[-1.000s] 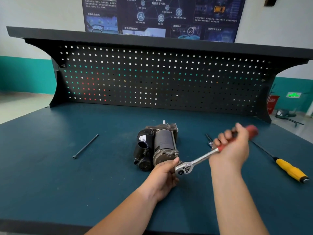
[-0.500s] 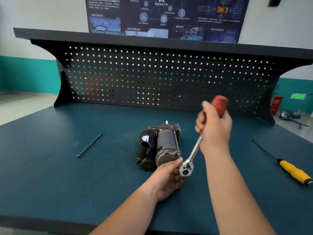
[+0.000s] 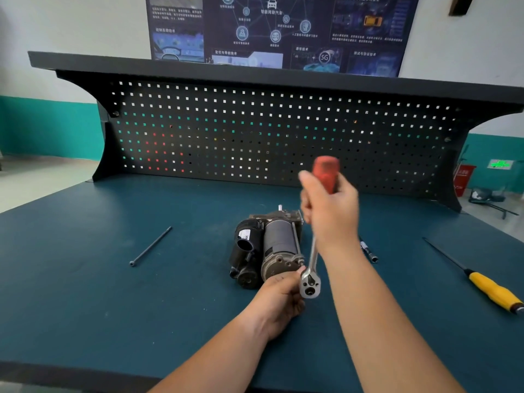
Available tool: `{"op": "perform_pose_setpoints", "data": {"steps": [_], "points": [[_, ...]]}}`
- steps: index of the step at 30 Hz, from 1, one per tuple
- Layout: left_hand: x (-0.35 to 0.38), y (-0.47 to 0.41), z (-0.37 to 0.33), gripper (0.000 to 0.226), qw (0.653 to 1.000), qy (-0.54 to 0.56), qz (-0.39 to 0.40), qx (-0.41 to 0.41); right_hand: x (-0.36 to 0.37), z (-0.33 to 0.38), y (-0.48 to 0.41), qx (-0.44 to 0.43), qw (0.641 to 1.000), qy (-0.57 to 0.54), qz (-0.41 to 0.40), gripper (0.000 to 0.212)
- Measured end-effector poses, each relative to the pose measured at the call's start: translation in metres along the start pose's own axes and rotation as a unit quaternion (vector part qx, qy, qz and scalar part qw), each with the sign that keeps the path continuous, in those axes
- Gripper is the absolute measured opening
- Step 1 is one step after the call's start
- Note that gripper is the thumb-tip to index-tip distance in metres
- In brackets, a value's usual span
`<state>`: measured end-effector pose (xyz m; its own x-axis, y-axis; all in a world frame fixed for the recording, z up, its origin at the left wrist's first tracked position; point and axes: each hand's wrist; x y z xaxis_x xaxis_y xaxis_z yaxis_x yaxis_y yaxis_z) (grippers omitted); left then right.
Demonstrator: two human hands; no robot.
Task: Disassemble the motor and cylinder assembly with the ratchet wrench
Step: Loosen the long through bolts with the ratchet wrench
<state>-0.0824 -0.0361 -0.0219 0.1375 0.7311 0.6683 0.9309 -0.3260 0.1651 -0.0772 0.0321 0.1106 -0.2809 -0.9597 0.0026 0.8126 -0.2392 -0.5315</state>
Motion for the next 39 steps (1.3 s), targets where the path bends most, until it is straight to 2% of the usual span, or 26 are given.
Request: {"op": "perform_pose_setpoints", "data": {"steps": [3, 6, 9, 11, 13, 15, 17, 20, 22, 25, 27, 29, 32, 35, 37, 39], "points": [[0.000, 0.001, -0.002, 0.024, 1.000, 0.021, 0.002, 0.001, -0.029, -0.013, -0.001, 0.061, 0.978, -0.158, -0.124, 0.024], [0.001, 0.000, -0.003, 0.023, 0.999, 0.032, 0.010, 0.004, -0.057, -0.035, 0.002, 0.154, 0.917, -0.281, -0.239, 0.024], [0.002, 0.000, -0.001, 0.026, 0.999, 0.031, 0.014, 0.003, -0.074, -0.061, 0.012, 0.228, 0.861, -0.339, -0.304, 0.027], [0.003, 0.001, -0.001, 0.022, 1.000, 0.026, 0.016, 0.002, -0.077, -0.069, 0.015, 0.237, 0.854, -0.341, -0.314, 0.027], [0.003, 0.001, -0.002, 0.020, 1.000, 0.025, 0.017, -0.002, -0.075, -0.064, 0.012, 0.217, 0.870, -0.324, -0.303, 0.026], [0.001, 0.001, -0.002, 0.018, 0.999, 0.031, 0.017, -0.012, -0.067, -0.049, 0.004, 0.173, 0.904, -0.287, -0.267, 0.025], [0.000, 0.002, -0.003, 0.016, 0.999, 0.035, 0.020, -0.021, -0.053, -0.032, -0.003, 0.117, 0.945, -0.227, -0.203, 0.024], [0.000, 0.004, -0.005, 0.019, 0.999, 0.036, 0.011, -0.031, -0.024, -0.010, -0.007, 0.029, 0.995, -0.078, -0.061, 0.023], [0.001, 0.004, -0.005, 0.024, 0.999, 0.033, 0.007, -0.031, 0.000, -0.002, -0.004, -0.030, 0.998, 0.054, 0.017, 0.024], [0.000, 0.003, -0.004, 0.028, 0.999, 0.023, 0.011, -0.041, 0.032, 0.000, 0.007, -0.111, 0.970, 0.204, 0.068, 0.024], [-0.001, 0.004, -0.006, 0.018, 0.999, 0.006, 0.019, -0.041, 0.043, -0.002, 0.014, -0.138, 0.959, 0.232, 0.090, 0.031], [-0.001, 0.004, -0.006, 0.019, 0.999, -0.009, 0.023, -0.037, 0.042, -0.003, 0.017, -0.143, 0.960, 0.228, 0.082, 0.036], [-0.001, 0.002, -0.005, 0.027, 1.000, -0.006, 0.010, -0.024, 0.021, -0.001, 0.014, -0.096, 0.984, 0.147, 0.021, 0.028], [0.000, 0.001, -0.005, 0.021, 1.000, 0.015, -0.011, -0.018, -0.012, -0.005, 0.011, 0.003, 0.996, -0.036, -0.081, 0.021], [-0.001, -0.001, -0.003, 0.022, 1.000, 0.023, -0.013, -0.011, -0.041, -0.015, 0.013, 0.086, 0.968, -0.175, -0.159, 0.022], [-0.001, -0.002, -0.002, 0.027, 1.000, 0.024, -0.002, -0.007, -0.065, -0.031, 0.018, 0.172, 0.918, -0.283, -0.219, 0.025]]}}
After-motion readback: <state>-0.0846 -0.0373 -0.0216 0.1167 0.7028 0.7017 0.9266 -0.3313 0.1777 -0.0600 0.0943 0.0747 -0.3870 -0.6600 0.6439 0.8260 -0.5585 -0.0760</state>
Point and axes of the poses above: each hand's wrist, its own y-axis away from the middle knuckle, its own x-axis out of the palm, z = x × y, and after that the axes turned 15 degrees about y, right-handed
